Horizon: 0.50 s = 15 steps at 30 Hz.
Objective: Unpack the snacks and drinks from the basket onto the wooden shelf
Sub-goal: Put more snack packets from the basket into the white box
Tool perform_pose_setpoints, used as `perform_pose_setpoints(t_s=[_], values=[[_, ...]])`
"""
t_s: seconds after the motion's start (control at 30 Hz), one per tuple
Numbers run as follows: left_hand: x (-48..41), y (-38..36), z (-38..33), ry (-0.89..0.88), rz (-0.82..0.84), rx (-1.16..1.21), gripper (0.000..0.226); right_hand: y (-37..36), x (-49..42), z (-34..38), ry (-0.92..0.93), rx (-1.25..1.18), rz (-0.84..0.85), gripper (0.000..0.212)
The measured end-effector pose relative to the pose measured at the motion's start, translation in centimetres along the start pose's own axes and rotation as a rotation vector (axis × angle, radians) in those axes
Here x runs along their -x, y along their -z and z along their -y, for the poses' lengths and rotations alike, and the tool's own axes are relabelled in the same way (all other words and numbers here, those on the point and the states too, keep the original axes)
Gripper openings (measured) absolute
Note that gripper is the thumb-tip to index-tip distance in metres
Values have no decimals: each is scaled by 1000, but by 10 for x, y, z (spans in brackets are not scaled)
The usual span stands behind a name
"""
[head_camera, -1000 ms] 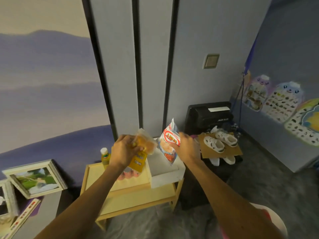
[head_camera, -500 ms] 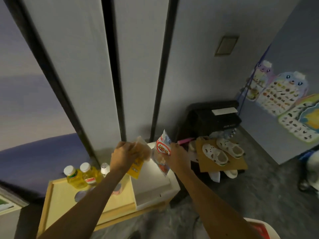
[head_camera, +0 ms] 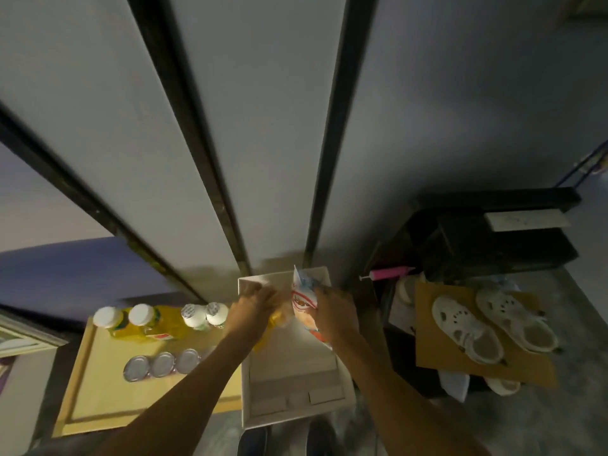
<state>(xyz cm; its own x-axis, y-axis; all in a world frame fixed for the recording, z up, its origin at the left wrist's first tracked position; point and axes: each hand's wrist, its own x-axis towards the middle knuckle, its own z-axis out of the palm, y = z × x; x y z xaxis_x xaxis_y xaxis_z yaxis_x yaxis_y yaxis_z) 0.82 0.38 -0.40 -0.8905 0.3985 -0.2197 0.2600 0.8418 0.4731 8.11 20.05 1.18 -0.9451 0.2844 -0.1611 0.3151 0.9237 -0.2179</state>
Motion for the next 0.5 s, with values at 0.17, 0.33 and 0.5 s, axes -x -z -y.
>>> perform_pose_setpoints(t_s=[0.17,0.33,0.5], values=[[-5,-17,11,-38,78,-132,39,-20,-8,-8,55,153,14,64],[-1,-11,3,-64,92,-197,35,-21,-5,-6,59,155,44,67],[5,22,-7,-54,88,-174,43,8,11,0,34,93,35,70]])
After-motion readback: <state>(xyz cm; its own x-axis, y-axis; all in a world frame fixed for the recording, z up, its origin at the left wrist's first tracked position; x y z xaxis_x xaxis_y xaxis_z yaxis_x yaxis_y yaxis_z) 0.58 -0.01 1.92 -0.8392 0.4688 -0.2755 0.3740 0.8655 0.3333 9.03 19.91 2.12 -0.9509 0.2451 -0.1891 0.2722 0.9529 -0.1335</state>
